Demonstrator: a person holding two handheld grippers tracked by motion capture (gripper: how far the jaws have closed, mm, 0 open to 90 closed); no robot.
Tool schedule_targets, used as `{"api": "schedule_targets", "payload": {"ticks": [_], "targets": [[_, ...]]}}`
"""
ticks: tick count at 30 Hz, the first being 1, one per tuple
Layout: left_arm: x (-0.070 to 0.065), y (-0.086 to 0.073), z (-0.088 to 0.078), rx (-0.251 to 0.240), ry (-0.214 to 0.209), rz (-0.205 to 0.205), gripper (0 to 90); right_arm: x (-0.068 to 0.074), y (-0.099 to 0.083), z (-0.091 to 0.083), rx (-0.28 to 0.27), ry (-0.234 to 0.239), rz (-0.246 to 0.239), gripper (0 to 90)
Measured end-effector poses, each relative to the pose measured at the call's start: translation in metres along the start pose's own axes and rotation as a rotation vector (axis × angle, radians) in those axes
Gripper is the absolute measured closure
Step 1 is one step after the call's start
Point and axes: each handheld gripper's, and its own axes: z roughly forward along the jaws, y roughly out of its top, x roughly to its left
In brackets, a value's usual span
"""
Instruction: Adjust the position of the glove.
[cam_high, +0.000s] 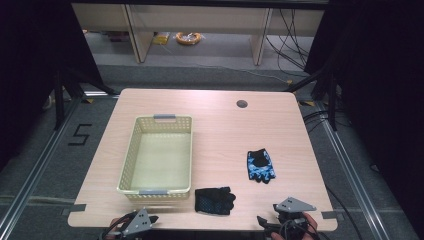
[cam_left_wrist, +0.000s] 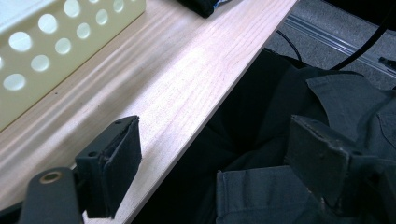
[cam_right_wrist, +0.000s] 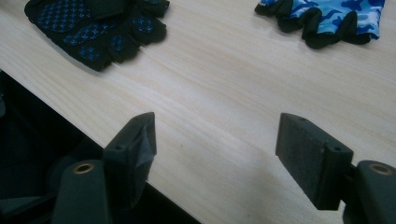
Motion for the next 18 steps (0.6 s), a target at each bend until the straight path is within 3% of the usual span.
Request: {"api": "schedule_targets", "payload": {"ticks": [2, 5, 10, 11, 15, 18], "targets": [[0.0007, 0.0, -0.0003, 0.008, -0.002, 0.008, 17.8, 0.0004, 0.0, -0.0005, 0.005, 0.007, 0.006, 33.0], [-0.0005, -0.0002, 0.0002, -0.006, 0.0, -0.012, 17.8, 0.0007, 0.001, -0.0009, -0.007, 0.011, -0.015, 35.6], [0.0006, 0.0002, -0.0006, 0.007, -0.002, 0.005, 17.8, 0.0015, 0.0021, 0.0, -0.02, 0.034, -0.023, 39.2], [0.0006, 0.0002, -0.0006, 0.007, -0.002, 0.005, 17.8, -0.0001, 0.0022, 0.0008, -0.024, 0.03, -0.058, 39.7], [0.0012, 0.0004, -0.0004, 0.013, 0.003, 0.014, 17.8, 0.0038, 0.0041, -0.0003, -0.025, 0.037, -0.026, 41.1], [-0.0001, 0.0008, 0.0002, 0.003, -0.002, 0.005, 17.9, 0.006, 0.0075, -0.0002, -0.044, 0.037, -0.042, 43.1]]}}
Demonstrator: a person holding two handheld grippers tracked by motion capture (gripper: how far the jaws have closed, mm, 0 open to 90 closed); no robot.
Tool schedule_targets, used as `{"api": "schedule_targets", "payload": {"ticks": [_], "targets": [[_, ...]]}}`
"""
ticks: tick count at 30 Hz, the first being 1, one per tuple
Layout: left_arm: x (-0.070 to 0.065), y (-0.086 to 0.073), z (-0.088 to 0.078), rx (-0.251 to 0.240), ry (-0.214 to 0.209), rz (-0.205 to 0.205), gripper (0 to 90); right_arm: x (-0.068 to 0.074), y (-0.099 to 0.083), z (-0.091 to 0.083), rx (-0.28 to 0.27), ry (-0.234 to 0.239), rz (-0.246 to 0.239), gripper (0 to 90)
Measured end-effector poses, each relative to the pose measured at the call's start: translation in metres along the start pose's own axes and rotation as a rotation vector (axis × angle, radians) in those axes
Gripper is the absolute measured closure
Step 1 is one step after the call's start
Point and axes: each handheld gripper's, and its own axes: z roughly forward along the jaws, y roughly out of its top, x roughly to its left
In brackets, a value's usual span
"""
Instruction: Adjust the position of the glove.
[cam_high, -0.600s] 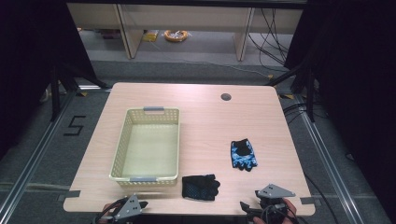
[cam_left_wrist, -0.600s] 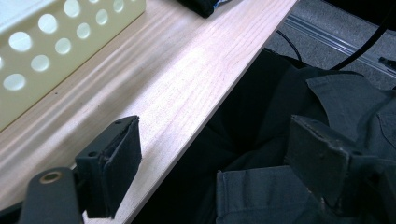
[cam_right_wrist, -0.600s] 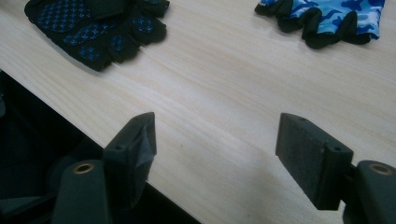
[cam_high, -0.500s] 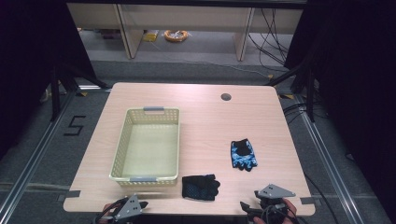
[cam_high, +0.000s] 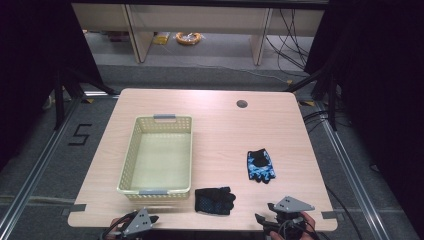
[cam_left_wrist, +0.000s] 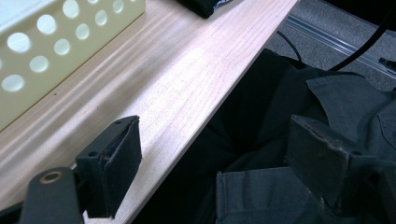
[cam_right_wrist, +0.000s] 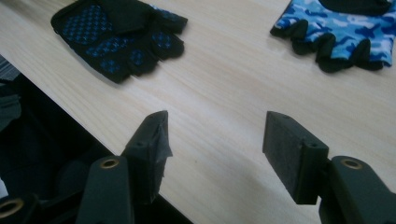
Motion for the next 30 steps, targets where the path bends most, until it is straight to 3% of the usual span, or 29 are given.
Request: {"api": "schedule_targets", "payload": {"ticks": [1, 2, 5, 8, 9, 12, 13, 14, 15, 19, 20, 24, 25, 30], "targets": [[-0.001, 0.0, 0.0, 0.008, 0.003, -0.019, 17.9, -0.001, 0.001, 0.001, -0.008, 0.008, -0.026, 43.7], [-0.002, 0.0, 0.002, -0.005, -0.002, -0.031, 17.9, 0.003, 0.005, 0.0, -0.016, 0.01, -0.011, 46.7], [-0.004, 0.008, 0.002, -0.021, -0.005, 0.004, 18.8, 0.006, 0.01, -0.001, -0.019, 0.0, -0.047, 48.5], [-0.009, 0.018, 0.006, -0.042, -0.016, 0.013, 19.6, 0.006, 0.017, -0.002, -0.042, -0.005, -0.062, 50.8], [-0.009, 0.021, 0.009, -0.029, -0.014, 0.041, 19.9, 0.007, 0.02, -0.001, -0.059, -0.002, -0.062, 51.1], [-0.015, 0.027, 0.017, -0.046, -0.029, 0.027, 21.0, 0.008, 0.027, 0.003, -0.059, 0.008, -0.088, 51.1], [-0.015, 0.033, 0.021, -0.02, -0.039, 0.073, 21.1, 0.009, 0.031, 0.005, -0.055, 0.012, -0.094, 51.3], [-0.02, 0.04, 0.027, -0.029, -0.049, 0.069, 22.3, 0.012, 0.037, 0.012, -0.041, 0.019, -0.117, 52.3], [-0.02, 0.044, 0.03, -0.016, -0.05, 0.096, 23.0, 0.013, 0.041, 0.016, -0.037, 0.025, -0.123, 53.1], [-0.02, 0.057, 0.04, -0.02, -0.042, 0.114, 25.9, 0.014, 0.052, 0.029, -0.033, 0.047, -0.137, 55.4], [-0.019, 0.063, 0.044, -0.011, -0.036, 0.089, 28.3, 0.014, 0.058, 0.035, -0.022, 0.062, -0.156, 57.5], [-0.018, 0.071, 0.05, -0.02, -0.029, 0.068, 31.1, 0.013, 0.066, 0.048, -0.009, 0.083, -0.158, 58.5], [-0.016, 0.075, 0.056, -0.007, -0.005, 0.084, 32.0, 0.013, 0.07, 0.054, 0.001, 0.095, -0.155, 58.8], [-0.017, 0.077, 0.07, 0.02, 0.01, 0.066, 32.9, 0.01, 0.076, 0.063, 0.024, 0.095, -0.156, 58.8]]}}
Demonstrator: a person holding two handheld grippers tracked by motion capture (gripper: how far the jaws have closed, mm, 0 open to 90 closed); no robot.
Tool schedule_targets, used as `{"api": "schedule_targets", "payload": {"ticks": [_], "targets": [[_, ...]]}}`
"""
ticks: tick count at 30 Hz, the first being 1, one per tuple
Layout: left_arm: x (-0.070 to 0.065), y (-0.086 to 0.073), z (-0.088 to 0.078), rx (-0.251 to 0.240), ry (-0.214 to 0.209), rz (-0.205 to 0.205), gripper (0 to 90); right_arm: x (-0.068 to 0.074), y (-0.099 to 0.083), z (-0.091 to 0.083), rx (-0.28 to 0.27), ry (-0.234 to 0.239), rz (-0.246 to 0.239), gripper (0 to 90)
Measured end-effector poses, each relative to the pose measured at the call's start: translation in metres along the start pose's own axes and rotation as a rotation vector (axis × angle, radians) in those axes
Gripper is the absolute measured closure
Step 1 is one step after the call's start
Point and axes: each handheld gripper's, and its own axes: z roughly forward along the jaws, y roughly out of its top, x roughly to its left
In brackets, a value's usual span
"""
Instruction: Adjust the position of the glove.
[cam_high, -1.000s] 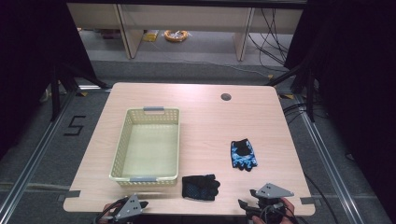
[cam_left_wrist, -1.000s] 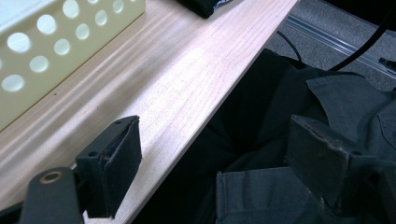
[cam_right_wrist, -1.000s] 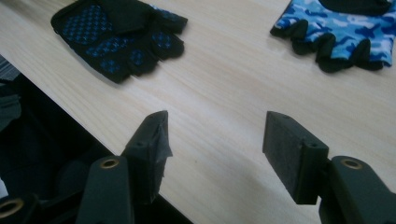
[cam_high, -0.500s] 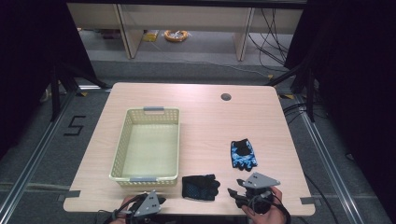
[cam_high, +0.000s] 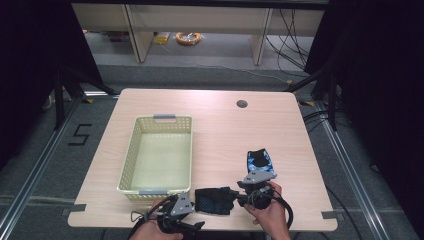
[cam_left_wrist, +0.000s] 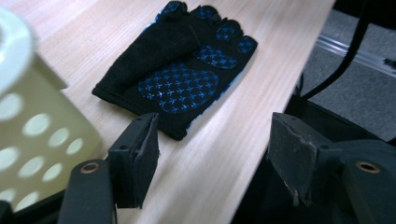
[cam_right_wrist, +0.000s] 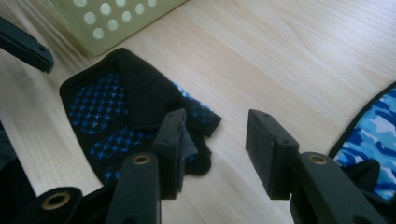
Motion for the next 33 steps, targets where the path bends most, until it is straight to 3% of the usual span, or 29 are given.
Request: {"api": "schedule_targets", "payload": {"ticks": [3, 5, 6, 8, 11, 12, 13, 15, 17, 18, 19, 21, 23, 25, 26, 28, 31, 33], "targets": [[0.001, -0.001, 0.008, 0.022, 0.016, -0.015, 33.0, -0.002, 0.002, 0.005, 0.007, 0.004, 0.016, 58.8], [0.002, -0.001, 0.011, 0.029, 0.023, -0.003, 32.5, -0.003, 0.002, 0.009, 0.006, 0.007, 0.001, 58.8], [0.002, -0.001, 0.012, 0.028, 0.026, -0.025, 32.5, -0.004, 0.002, 0.011, 0.007, 0.012, -0.002, 58.8], [0.002, -0.001, 0.013, 0.029, 0.033, -0.015, 32.1, -0.004, 0.002, 0.015, 0.001, 0.019, 0.003, 59.1], [0.003, 0.002, 0.014, 0.023, 0.039, -0.019, 32.1, -0.005, 0.003, 0.02, 0.045, 0.041, 0.012, 59.8], [0.004, 0.003, 0.013, 0.02, 0.034, -0.007, 32.1, -0.006, 0.002, 0.026, 0.023, 0.038, 0.008, 60.0], [0.005, 0.005, 0.013, 0.02, 0.041, 0.009, 32.1, -0.008, 0.002, 0.03, 0.051, 0.049, 0.008, 61.2], [0.005, 0.005, 0.014, 0.021, 0.055, -0.01, 32.2, -0.008, 0.002, 0.033, 0.061, 0.053, 0.028, 61.7], [0.007, 0.005, 0.016, 0.021, 0.05, -0.023, 32.3, -0.011, 0.003, 0.036, 0.064, 0.063, 0.012, 63.5], [0.008, 0.005, 0.017, 0.021, 0.059, -0.027, 32.2, -0.009, 0.003, 0.038, 0.056, 0.071, 0.029, 64.6], [0.009, 0.005, 0.019, 0.022, 0.062, -0.014, 32.2, -0.009, 0.003, 0.04, 0.063, 0.07, 0.012, 67.8], [0.008, 0.003, 0.021, 0.033, 0.071, -0.026, 31.9, -0.007, 0.002, 0.041, 0.056, 0.075, -0.003, 71.8], [0.007, 0.004, 0.02, 0.021, 0.073, -0.005, 34.9, -0.006, 0.002, 0.04, 0.064, 0.087, -0.019, 75.3], [0.007, 0.004, 0.021, 0.007, 0.084, -0.019, 38.5, -0.005, 0.001, 0.04, 0.068, 0.093, -0.005, 76.5], [0.008, 0.004, 0.02, 0.009, 0.09, 0.001, 42.8, -0.004, 0.001, 0.04, 0.071, 0.098, 0.011, 77.9], [0.007, 0.003, 0.019, -0.005, 0.091, 0.069, 52.1, -0.004, 0.001, 0.04, 0.068, 0.093, -0.017, 80.7], [0.006, 0.003, 0.018, -0.003, 0.103, 0.099, 62.1, -0.004, 0.001, 0.038, 0.078, 0.104, 0.017, 83.2], [0.006, 0.001, 0.018, -0.012, 0.104, 0.113, 64.1, -0.003, 0.0, 0.038, 0.078, 0.105, 0.022, 83.9]]}}
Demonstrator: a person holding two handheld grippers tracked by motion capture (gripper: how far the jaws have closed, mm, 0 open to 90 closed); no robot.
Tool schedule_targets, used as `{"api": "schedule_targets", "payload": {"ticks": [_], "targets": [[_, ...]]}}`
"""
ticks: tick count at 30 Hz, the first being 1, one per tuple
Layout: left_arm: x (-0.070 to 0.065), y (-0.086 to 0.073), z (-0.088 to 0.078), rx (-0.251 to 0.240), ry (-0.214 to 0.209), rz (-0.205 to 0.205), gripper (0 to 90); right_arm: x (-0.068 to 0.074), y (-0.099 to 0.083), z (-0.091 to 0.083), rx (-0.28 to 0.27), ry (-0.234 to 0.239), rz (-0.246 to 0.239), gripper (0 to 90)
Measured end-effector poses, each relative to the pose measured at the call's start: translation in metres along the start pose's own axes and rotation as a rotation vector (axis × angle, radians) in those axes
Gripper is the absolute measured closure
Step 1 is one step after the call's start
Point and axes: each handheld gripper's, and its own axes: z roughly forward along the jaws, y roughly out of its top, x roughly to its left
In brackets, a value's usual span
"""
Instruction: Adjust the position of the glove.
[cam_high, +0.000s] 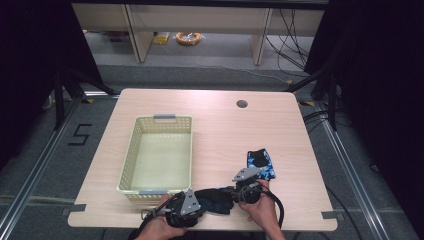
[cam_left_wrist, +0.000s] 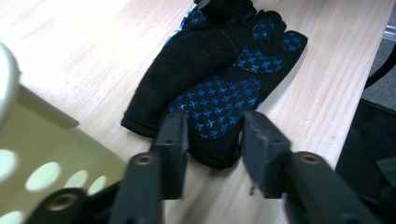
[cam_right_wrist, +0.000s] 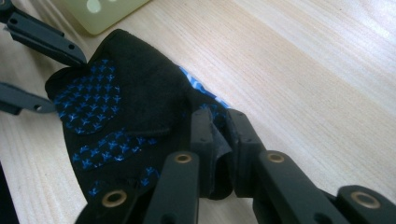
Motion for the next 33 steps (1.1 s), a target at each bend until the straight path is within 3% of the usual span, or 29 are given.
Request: {"api": "schedule_targets", "payload": {"ticks": [3, 4, 5, 7, 8, 11, 12, 18, 19, 21, 24, 25, 26, 31, 33], "targets": [[-0.003, 0.001, -0.002, -0.014, 0.002, 0.01, 73.3, 0.001, -0.001, 0.0, -0.012, -0.005, 0.012, 86.2], [0.0, 0.002, -0.004, 0.006, 0.003, 0.059, 73.3, 0.001, -0.001, 0.0, -0.012, -0.005, 0.012, 86.2], [-0.002, 0.002, -0.003, -0.016, -0.003, 0.031, 74.6, 0.001, -0.002, 0.0, -0.012, -0.002, 0.015, 86.4], [-0.002, 0.002, -0.004, -0.01, 0.002, 0.034, 78.6, 0.001, -0.002, 0.0, -0.018, -0.002, 0.017, 87.0], [-0.002, 0.002, -0.003, -0.049, 0.004, 0.028, 79.5, 0.0, -0.002, 0.0, -0.022, -0.009, -0.005, 87.4], [-0.004, 0.001, -0.004, -0.056, -0.006, 0.012, 80.2, 0.0, -0.002, 0.0, -0.043, -0.019, 0.005, 87.7], [-0.004, 0.002, -0.005, -0.048, -0.01, 0.023, 81.0, 0.002, -0.001, -0.004, -0.024, -0.008, 0.026, 87.9], [-0.007, 0.009, -0.008, -0.08, -0.025, 0.006, 82.8, 0.003, 0.002, -0.023, -0.066, -0.022, -0.003, 88.4], [-0.009, 0.012, -0.007, -0.086, -0.039, 0.008, 82.8, 0.004, 0.001, -0.024, -0.094, -0.033, -0.001, 88.5], [-0.008, 0.014, -0.006, -0.077, -0.036, 0.028, 82.9, 0.003, 0.0, -0.028, -0.078, -0.032, -0.005, 88.5], [-0.014, 0.022, 0.0, -0.091, -0.046, 0.043, 82.8, -0.001, -0.007, -0.035, -0.1, -0.049, -0.003, 88.7], [-0.014, 0.024, 0.002, -0.082, -0.045, 0.053, 82.9, 0.0, -0.009, -0.04, -0.07, -0.039, 0.027, 88.7], [-0.014, 0.026, 0.002, -0.076, -0.051, 0.054, 82.9, -0.003, -0.011, -0.039, -0.096, -0.049, 0.007, 88.7], [-0.022, 0.037, 0.009, -0.091, -0.065, 0.056, 82.8, -0.004, -0.013, -0.047, -0.098, -0.066, 0.009, 88.8], [-0.026, 0.043, 0.011, -0.086, -0.069, 0.074, 82.9, -0.007, -0.014, -0.051, -0.097, -0.071, -0.015, 88.9]]}}
